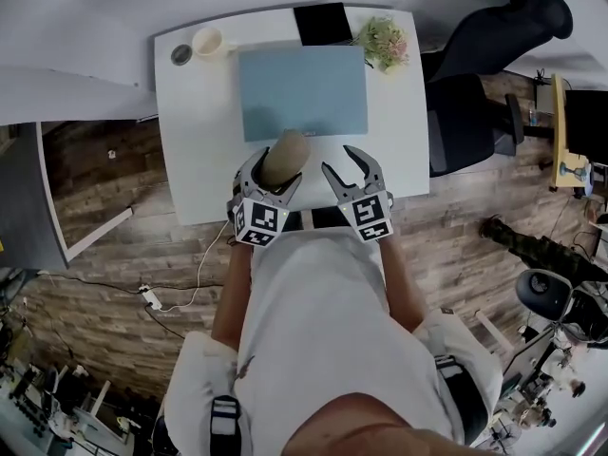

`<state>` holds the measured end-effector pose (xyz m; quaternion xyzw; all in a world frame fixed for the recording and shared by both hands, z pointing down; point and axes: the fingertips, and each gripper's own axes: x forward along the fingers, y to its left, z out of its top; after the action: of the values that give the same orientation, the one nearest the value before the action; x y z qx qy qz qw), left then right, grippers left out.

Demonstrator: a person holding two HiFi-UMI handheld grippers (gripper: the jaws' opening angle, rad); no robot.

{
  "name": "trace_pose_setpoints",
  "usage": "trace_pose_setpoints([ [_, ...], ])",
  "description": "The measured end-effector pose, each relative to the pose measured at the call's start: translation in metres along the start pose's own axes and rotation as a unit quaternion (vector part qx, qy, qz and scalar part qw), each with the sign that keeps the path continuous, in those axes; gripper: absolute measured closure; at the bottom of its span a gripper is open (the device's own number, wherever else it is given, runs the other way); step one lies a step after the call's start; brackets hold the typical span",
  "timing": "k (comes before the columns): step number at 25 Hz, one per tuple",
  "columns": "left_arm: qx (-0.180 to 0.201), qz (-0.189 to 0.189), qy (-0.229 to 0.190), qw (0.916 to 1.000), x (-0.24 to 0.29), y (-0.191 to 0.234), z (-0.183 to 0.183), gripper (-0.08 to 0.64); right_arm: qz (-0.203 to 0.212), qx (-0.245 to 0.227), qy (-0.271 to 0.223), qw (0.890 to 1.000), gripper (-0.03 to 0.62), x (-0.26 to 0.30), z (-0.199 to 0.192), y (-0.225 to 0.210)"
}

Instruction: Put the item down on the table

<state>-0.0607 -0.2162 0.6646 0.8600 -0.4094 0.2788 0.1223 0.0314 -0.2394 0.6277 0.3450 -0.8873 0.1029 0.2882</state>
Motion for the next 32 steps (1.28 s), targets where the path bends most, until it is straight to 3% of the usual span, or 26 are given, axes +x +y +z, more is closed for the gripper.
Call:
trace_pose_setpoints([
  [32,0.021,-0.084,0.119,0.9891,0.058,-0.061,-0.083,0.173,0.030,0.017,0.088,0.995,0.364,0.016,-0.086,0.003],
])
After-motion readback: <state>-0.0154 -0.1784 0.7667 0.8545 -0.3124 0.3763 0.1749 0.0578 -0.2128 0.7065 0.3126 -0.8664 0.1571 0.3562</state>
